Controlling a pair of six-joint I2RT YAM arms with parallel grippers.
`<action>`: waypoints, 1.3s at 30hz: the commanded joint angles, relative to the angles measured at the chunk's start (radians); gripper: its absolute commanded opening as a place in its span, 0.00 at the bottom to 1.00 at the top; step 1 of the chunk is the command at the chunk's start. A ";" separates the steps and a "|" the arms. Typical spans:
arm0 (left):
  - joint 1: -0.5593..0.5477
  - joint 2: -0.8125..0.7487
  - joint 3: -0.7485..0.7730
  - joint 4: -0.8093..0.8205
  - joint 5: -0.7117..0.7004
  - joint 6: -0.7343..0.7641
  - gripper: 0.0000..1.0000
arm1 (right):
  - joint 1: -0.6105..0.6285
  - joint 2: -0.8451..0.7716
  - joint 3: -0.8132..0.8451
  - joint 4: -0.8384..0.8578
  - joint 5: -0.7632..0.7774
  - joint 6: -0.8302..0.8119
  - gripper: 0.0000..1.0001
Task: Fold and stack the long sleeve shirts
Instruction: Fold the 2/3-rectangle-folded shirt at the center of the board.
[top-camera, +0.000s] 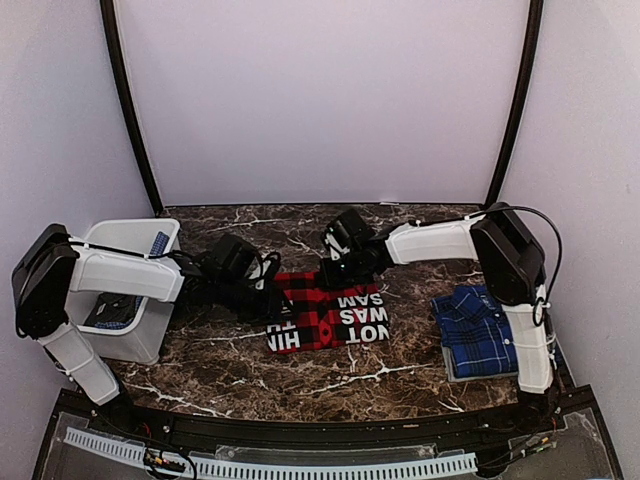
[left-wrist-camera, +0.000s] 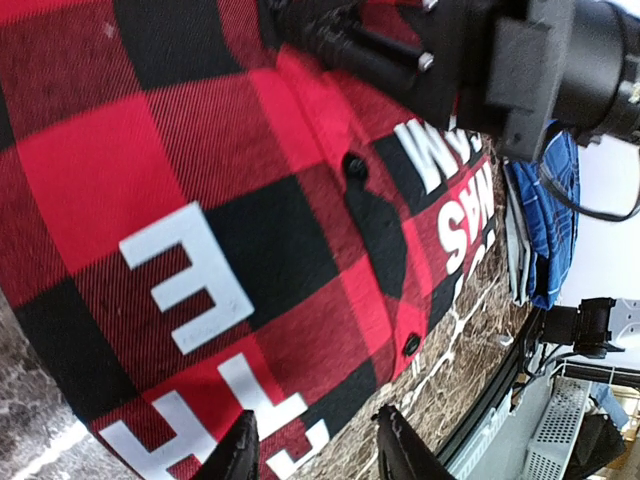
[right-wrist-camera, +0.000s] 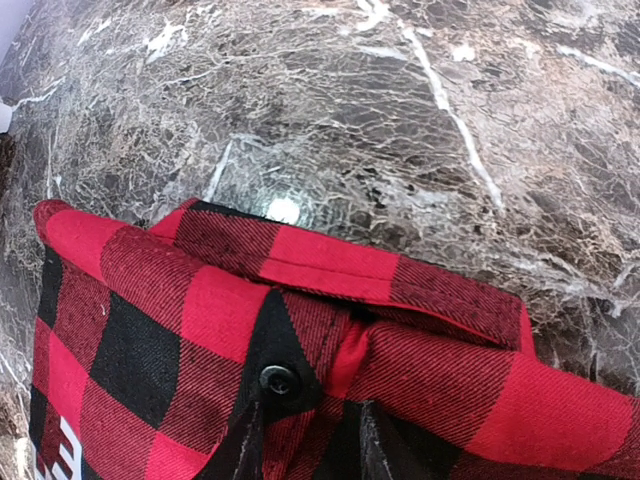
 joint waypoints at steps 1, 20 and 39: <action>-0.006 0.009 -0.045 0.071 0.070 -0.033 0.39 | -0.012 -0.053 -0.016 0.015 -0.016 0.007 0.31; -0.012 0.067 -0.029 -0.072 -0.023 -0.010 0.38 | -0.115 -0.100 -0.098 0.025 -0.054 -0.027 0.31; 0.058 -0.060 -0.021 -0.220 -0.149 0.010 0.43 | -0.201 -0.175 -0.280 0.157 -0.176 -0.005 0.35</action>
